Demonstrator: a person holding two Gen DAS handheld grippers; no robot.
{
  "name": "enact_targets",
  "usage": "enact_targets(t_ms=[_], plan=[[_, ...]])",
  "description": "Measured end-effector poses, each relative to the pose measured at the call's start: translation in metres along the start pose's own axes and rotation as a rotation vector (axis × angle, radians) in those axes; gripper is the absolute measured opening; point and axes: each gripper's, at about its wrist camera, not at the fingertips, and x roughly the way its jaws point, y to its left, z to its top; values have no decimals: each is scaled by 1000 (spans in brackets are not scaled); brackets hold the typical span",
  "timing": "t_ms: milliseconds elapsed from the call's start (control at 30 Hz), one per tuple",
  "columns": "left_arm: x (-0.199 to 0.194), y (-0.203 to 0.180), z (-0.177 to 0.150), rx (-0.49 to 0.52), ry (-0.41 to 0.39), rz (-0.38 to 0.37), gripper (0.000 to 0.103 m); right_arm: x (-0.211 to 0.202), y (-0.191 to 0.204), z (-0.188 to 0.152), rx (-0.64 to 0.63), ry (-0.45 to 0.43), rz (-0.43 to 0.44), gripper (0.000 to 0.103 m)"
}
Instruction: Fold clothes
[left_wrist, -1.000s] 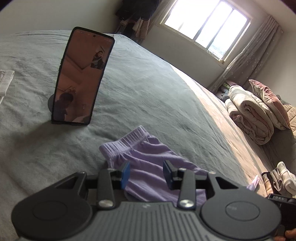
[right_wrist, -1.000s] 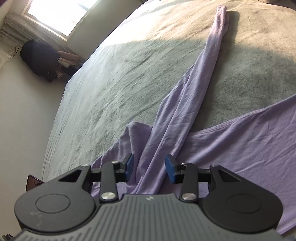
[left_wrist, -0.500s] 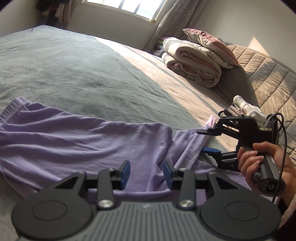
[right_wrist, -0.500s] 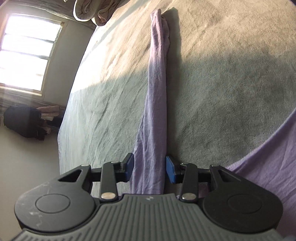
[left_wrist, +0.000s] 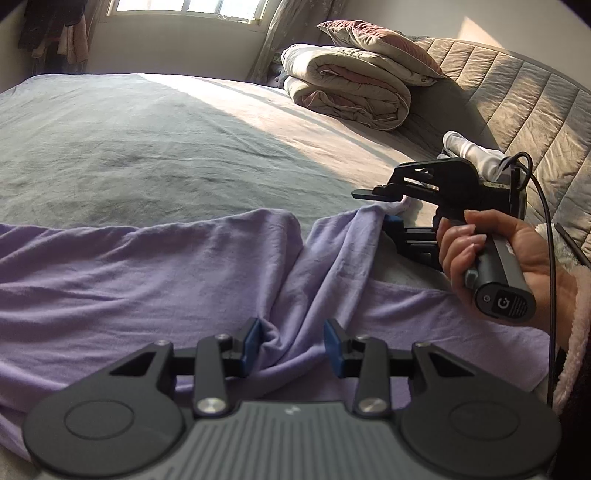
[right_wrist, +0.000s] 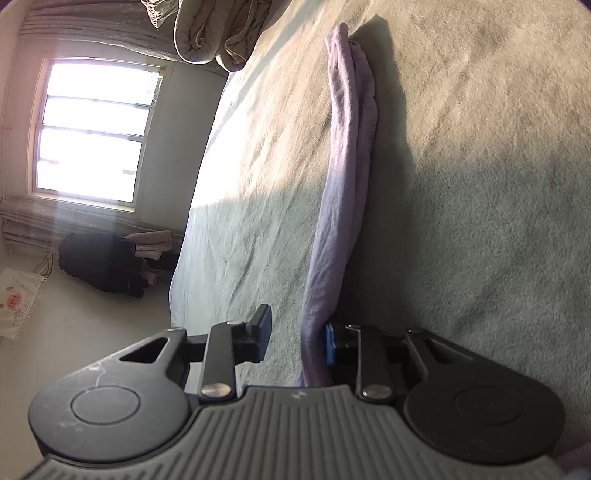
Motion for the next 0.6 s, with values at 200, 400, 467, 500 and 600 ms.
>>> enact_targets(t_ms=[200,400,467,500,600], plan=[[-3,12,7,-60,-18,4,7,-39,12,6,-60,-86,73,13],[-25,24,18,-98,-95,-23,7,-78,53,-11,-298,-192,127,12],[-34,27,20,-115,-124,-39,7,-89,68,-18,-383,-229,130,12],[-39,29,21,-128,-138,-51,7,-94,75,-22,-427,-251,131,12],[-51,34,23,-154,-175,-81,7,-113,87,-33,-514,-288,126,12]])
